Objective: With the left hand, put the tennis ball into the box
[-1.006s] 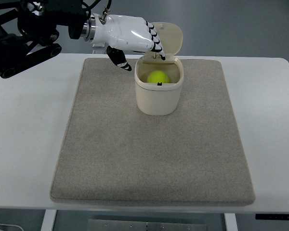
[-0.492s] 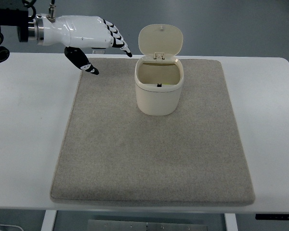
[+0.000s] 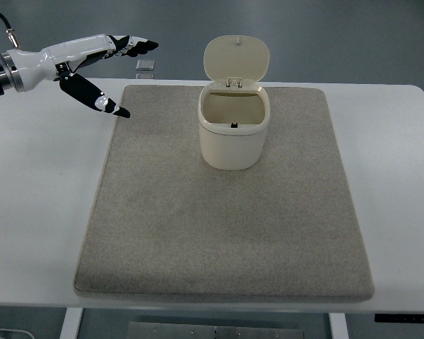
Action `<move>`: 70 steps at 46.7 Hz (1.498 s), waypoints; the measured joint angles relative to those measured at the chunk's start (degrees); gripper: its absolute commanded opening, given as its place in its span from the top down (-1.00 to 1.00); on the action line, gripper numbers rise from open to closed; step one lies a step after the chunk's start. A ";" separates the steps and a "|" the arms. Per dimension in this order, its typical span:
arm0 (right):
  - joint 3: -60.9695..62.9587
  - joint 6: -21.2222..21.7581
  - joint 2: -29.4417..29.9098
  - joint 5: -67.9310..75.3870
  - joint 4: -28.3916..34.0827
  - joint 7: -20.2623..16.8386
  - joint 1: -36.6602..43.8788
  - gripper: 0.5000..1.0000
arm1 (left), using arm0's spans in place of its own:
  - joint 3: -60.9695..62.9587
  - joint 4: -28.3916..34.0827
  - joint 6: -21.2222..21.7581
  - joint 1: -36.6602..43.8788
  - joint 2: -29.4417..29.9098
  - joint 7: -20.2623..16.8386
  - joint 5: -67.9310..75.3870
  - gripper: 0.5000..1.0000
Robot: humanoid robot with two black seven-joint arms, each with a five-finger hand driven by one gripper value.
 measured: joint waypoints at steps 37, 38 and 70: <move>0.00 0.00 0.00 0.00 0.00 0.00 0.00 -0.75 | -11.50 3.36 -19.09 12.69 6.26 11.44 -49.91 -0.97; 0.00 0.00 0.00 0.00 0.00 0.00 0.00 -0.75 | -12.50 3.49 -19.45 13.27 6.22 12.22 -50.25 -0.97; 0.00 0.00 0.00 0.00 0.00 0.00 0.00 -0.75 | -21.64 4.44 -23.16 17.91 5.46 33.06 -71.25 -0.97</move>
